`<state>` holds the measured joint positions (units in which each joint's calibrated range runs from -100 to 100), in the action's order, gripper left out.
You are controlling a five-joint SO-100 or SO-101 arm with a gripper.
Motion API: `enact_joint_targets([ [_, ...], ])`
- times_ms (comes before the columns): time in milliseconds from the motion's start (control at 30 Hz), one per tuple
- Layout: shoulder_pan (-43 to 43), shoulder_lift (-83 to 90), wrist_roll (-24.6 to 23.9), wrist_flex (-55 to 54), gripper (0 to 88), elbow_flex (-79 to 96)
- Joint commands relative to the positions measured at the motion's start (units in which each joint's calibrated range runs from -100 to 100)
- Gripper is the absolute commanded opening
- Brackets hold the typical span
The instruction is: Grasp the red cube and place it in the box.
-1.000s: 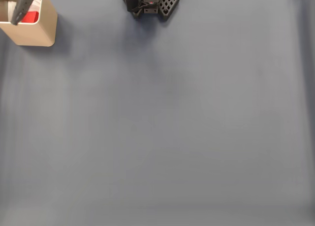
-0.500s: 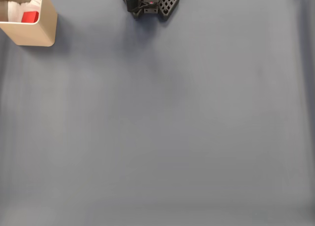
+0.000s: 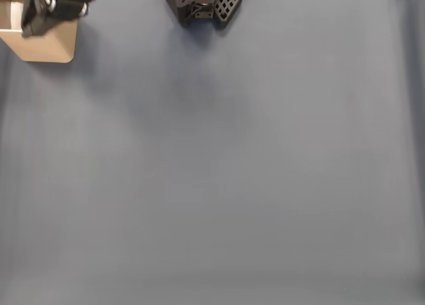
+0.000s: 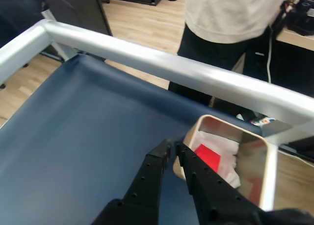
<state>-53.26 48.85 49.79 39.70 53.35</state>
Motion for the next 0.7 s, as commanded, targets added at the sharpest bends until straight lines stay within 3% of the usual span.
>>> enact_joint_targets([
  [0,5.3,-0.8,0.6,-1.0,0.0,-4.6],
  [667,29.6,-2.6,1.0,0.0,0.0,-7.5],
])
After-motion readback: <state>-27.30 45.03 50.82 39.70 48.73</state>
